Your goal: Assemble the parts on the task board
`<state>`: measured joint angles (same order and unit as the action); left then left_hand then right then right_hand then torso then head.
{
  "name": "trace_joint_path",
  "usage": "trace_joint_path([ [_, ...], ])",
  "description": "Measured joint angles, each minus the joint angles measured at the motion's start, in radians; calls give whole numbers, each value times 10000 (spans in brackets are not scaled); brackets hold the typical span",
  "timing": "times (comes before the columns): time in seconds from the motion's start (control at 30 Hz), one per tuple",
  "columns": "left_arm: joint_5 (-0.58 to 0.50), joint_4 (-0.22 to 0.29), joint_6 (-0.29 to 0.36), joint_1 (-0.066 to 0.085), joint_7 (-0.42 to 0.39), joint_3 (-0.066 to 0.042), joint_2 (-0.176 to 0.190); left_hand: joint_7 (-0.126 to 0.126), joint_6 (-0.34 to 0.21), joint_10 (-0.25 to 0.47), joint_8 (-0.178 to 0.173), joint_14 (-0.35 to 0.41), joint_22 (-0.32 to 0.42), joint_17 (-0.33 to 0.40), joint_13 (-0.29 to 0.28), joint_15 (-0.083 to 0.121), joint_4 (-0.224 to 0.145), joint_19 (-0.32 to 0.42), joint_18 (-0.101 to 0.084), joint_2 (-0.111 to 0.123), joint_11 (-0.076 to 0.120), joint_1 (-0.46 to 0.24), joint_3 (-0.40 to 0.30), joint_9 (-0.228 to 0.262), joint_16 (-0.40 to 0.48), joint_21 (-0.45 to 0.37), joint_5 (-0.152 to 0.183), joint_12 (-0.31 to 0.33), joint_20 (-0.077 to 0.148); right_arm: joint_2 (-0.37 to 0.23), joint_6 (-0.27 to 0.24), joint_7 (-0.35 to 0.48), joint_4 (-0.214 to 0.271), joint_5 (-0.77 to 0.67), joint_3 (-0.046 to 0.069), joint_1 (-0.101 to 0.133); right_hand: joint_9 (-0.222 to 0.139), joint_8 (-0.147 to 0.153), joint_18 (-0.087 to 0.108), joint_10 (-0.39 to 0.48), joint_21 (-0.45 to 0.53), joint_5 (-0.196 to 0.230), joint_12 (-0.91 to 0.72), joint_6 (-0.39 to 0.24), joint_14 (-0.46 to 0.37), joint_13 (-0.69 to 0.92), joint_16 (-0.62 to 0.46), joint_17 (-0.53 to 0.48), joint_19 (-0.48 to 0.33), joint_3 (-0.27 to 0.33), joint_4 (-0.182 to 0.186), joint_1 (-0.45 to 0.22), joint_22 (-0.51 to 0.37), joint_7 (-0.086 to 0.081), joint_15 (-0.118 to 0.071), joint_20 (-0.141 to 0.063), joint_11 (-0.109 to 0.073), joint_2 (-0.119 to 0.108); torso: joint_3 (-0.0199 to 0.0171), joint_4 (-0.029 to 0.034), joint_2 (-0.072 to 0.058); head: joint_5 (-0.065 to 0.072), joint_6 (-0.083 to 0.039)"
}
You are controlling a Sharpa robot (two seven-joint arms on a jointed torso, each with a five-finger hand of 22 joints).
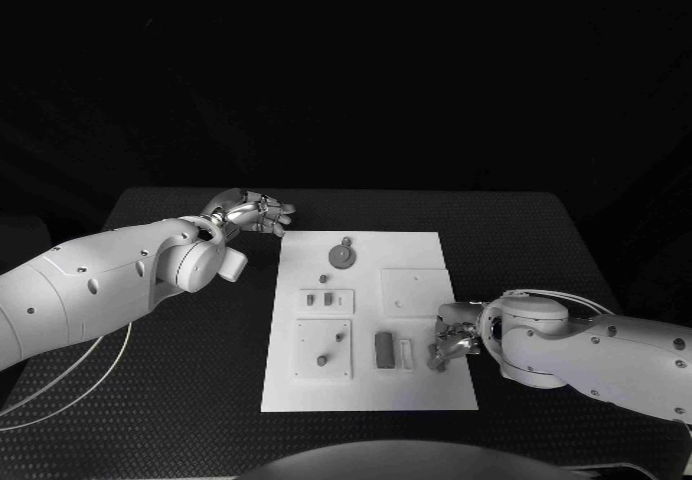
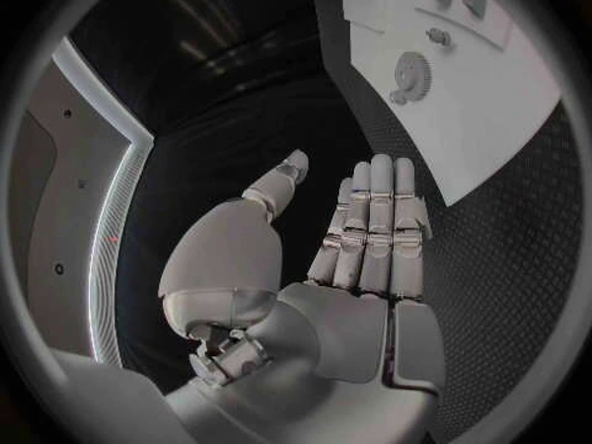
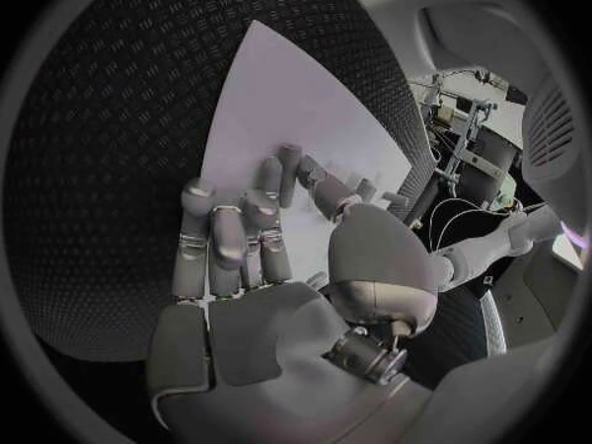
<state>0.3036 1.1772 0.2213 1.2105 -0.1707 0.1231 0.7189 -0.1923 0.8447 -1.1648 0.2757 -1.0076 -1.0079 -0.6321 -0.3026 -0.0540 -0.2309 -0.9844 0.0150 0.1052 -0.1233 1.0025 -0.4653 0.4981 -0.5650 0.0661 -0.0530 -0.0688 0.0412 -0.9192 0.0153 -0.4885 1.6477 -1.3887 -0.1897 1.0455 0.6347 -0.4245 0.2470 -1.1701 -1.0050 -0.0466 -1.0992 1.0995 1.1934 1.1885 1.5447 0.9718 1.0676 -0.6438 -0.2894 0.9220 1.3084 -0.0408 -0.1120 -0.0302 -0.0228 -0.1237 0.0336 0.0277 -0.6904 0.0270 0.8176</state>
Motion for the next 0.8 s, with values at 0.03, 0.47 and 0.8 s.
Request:
trace_joint_path([
  [0.03, 0, 0, -2, 0, 1, 0, 0, 0, 0, 0, 0, 0, 0, -3, 0, 0, -11, 0, 0, 0, 0, 0, 11, 0, 0, 0, 0, 0, 0, 1, -16, 2, 1, -7, 0, -2, 0, 0, -1, 13, 0, -2, 0, 0, 0, 0, 0, 0, -25, 53, -2, 0, 0, 0, 0, 26, 14, 0, 2, -2, 0, 0, 3],
  [0.47, 0, 44, -24, 0, 16, 3, -7, 0, 0, 0, 0, 0, -1, -13, -1, 0, -11, 0, 0, 0, 0, 0, 11, 0, 0, 0, 0, 0, 0, -94, -529, -11, -29, 1199, -18, -14, -253, 5, -1, -76, 0, -4, 0, -2, 22, -61, 0, 156, -54, 184, 22, -752, 0, -2, 56, 58, 66, 1125, 0, 0, 3, -3, 13],
  [0.8, 0, 41, -48, 0, 33, 7, -15, 0, 0, 0, 0, 0, -1, -39, 8, 0, -11, 0, 0, 0, 0, 0, 11, 0, 38, 0, 0, 0, 0, -174, -1649, 158, 224, 3044, -20, -25, -321, 1528, -1, -92, -42, 3, 0, -288, 147, -43, 0, 220, -64, 172, 8, -544, 0, -128, 34, 74, 46, 1467, 4, 0, 3, -18, 2],
])
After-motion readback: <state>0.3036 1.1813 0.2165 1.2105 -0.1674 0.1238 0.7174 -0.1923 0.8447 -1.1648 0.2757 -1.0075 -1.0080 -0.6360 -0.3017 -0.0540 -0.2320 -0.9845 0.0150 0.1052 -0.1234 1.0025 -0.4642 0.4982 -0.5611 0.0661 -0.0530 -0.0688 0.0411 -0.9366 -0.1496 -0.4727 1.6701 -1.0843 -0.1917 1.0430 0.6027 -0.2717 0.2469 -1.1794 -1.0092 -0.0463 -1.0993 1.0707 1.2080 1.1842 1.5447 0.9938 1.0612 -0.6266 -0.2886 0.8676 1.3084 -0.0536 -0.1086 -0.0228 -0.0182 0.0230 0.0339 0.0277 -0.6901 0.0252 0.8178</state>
